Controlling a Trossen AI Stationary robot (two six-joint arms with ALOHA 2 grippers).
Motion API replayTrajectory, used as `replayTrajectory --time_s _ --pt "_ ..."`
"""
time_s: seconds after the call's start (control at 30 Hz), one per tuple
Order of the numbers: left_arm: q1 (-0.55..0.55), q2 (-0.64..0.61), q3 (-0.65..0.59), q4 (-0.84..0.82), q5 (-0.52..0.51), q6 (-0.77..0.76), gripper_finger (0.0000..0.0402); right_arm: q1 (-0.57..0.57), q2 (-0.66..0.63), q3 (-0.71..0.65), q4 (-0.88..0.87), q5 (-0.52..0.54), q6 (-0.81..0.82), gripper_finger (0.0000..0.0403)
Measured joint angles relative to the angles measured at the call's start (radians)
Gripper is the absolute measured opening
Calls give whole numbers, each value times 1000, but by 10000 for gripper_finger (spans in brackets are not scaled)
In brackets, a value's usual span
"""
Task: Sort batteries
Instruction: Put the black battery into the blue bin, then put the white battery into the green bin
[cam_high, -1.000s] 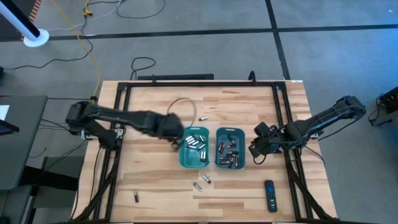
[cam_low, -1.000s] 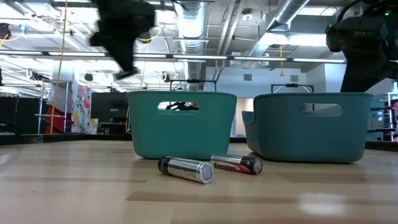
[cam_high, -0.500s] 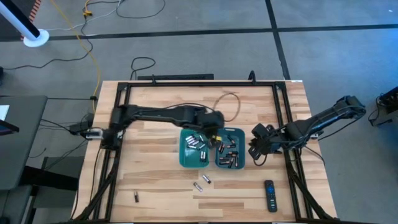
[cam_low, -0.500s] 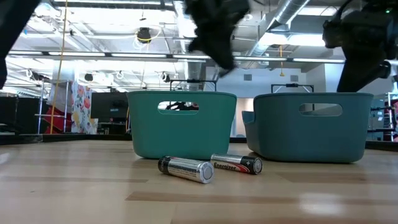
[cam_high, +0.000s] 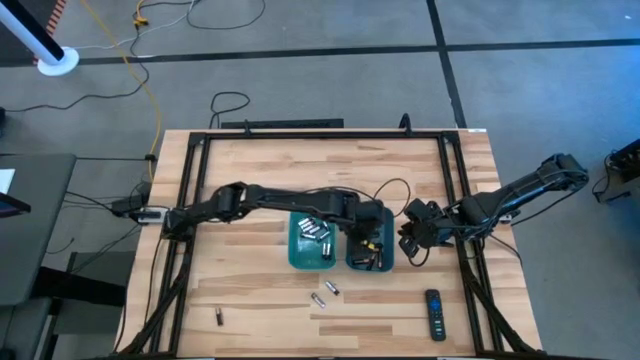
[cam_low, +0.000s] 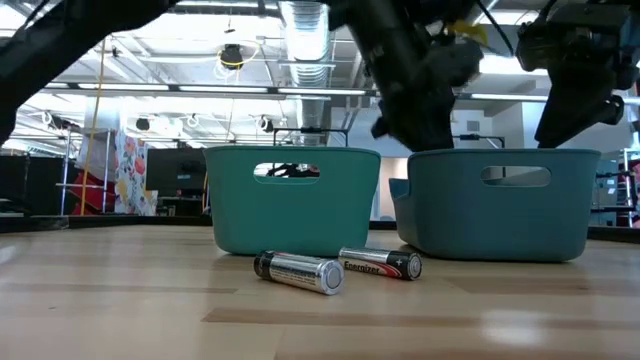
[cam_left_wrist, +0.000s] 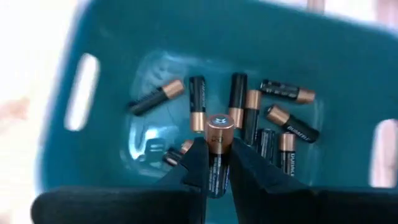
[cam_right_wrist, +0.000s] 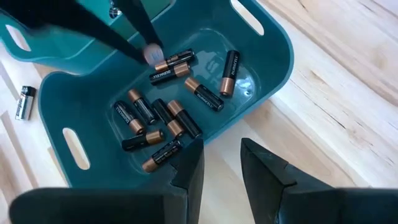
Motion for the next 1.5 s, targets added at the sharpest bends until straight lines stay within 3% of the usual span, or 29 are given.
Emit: replayTrajectory --time_s 0.1,0.37,0.67,0.77,0.9,1.03,1.2,1.5 --pt "0 28 0 -2 4 -17 45 0 0 0 1 -1 0 123" --pt "1 36 0 9 3 -58 124 0 0 0 0 -13 0 123" --pt "7 -16 46 -94 -4 -54 138 1 -1 1 20 -82 41 123" --pt "4 -85 53 -166 -44 -52 138 0 -2 24 56 -86 -5 123" --pt "-38 -183 33 -216 -207 -39 138 0 10 79 175 -86 -179 126" --pt "-91 -303 -99 -212 -292 -50 139 -7 86 177 231 -86 -337 136" --pt "-146 -495 -422 -103 -318 -185 139 -15 277 368 166 -86 -424 141" --pt "-306 -869 -967 141 -321 -499 139 -8 665 783 -138 -86 -352 141"
